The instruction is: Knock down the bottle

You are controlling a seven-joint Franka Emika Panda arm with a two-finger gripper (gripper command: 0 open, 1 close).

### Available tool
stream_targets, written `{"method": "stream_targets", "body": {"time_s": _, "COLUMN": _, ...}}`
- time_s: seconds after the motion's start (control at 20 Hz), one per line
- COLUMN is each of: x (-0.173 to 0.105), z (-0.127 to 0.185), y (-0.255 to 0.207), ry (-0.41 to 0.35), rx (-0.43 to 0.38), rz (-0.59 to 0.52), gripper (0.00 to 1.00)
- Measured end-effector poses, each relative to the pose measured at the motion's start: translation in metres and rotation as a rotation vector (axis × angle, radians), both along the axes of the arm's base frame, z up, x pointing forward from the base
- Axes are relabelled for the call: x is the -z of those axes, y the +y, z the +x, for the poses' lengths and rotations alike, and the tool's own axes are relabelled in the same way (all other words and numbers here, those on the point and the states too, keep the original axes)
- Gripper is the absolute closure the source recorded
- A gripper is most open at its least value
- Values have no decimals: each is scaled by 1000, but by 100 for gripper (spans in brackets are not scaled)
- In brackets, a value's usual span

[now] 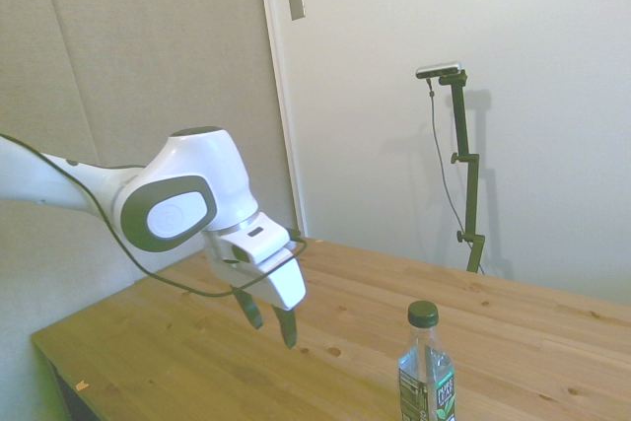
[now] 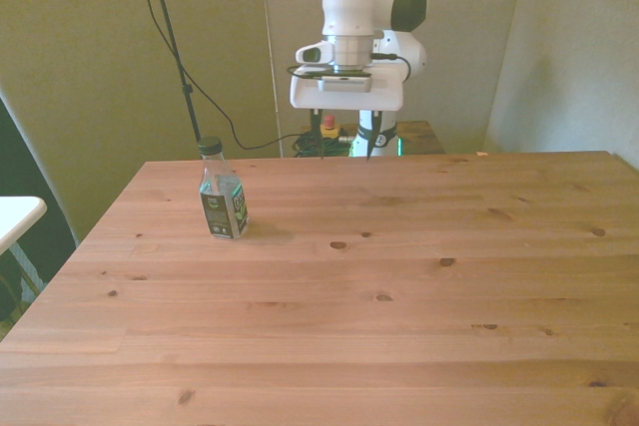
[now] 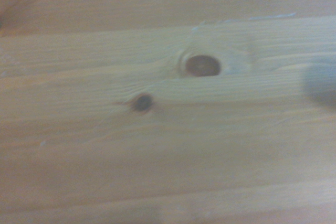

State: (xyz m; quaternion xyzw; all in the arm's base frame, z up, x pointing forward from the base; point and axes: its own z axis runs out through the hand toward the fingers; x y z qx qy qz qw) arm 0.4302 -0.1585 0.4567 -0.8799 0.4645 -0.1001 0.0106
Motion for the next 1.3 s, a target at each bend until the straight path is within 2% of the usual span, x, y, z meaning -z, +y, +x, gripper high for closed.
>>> {"method": "stream_targets", "body": {"time_s": 0.25, "x": -18, "z": 17, "y": -62, "ry": 20, "rx": 70, "rz": 5, "gripper": 0}}
{"method": "stream_targets", "body": {"time_s": 0.35, "x": -18, "z": 18, "y": -59, "ry": 23, "rx": 62, "rz": 3, "gripper": 0}}
{"method": "stream_targets", "body": {"time_s": 0.4, "x": -17, "z": 19, "y": -57, "ry": 27, "rx": 55, "rz": -3, "gripper": 100}}
{"method": "stream_targets", "body": {"time_s": 0.55, "x": -16, "z": 19, "y": -58, "ry": 28, "rx": 53, "rz": -13, "gripper": 100}}
{"method": "stream_targets", "body": {"time_s": 0.9, "x": -24, "z": 0, "y": -114, "ry": 21, "rx": 103, "rz": -50, "gripper": 100}}
{"method": "stream_targets", "body": {"time_s": 1.3, "x": -27, "z": 7, "y": -146, "ry": 9, "rx": 134, "rz": -75, "gripper": 100}}
